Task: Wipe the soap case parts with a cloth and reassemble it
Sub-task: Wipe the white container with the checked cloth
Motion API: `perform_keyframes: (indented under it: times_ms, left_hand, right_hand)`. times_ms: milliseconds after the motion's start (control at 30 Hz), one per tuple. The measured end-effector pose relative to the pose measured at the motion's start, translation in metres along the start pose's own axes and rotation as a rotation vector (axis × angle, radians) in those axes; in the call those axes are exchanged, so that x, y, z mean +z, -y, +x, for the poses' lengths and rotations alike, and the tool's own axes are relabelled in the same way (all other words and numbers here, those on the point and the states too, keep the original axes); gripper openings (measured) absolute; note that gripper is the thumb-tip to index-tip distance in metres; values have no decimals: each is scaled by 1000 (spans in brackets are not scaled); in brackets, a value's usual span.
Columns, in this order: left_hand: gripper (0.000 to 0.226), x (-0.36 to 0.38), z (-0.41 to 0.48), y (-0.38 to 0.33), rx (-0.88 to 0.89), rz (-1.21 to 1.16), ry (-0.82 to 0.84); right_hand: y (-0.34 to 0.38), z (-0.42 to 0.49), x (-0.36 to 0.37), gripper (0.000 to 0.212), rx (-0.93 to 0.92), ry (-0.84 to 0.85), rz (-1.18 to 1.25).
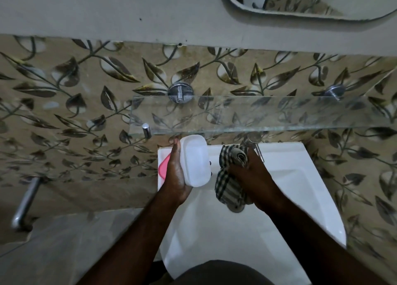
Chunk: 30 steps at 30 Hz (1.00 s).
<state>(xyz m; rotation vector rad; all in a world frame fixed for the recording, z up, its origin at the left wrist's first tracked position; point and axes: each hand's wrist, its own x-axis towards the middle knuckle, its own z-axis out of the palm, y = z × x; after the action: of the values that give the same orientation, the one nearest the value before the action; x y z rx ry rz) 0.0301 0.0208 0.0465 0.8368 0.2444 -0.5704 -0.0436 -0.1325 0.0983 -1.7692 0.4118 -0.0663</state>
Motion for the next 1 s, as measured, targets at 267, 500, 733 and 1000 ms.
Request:
perform_keyframes:
  times_ms: [267,500,733,1000]
  left_hand:
    - [50,17,-10,3,-2,111,16]
    - [69,21,-15,9,4,19,-25]
    - [63,34,-19,3,23,-23,-27]
    - [63,40,-19,3,-91,17,68]
  right_hand:
    - [10,8,31,36,-521,9,-980]
    - [13,-3,52,23,-326,170,-1106]
    - [13,-3,38,17,82,285,-118]
    - [20,13,37,19,-275,-72,-222]
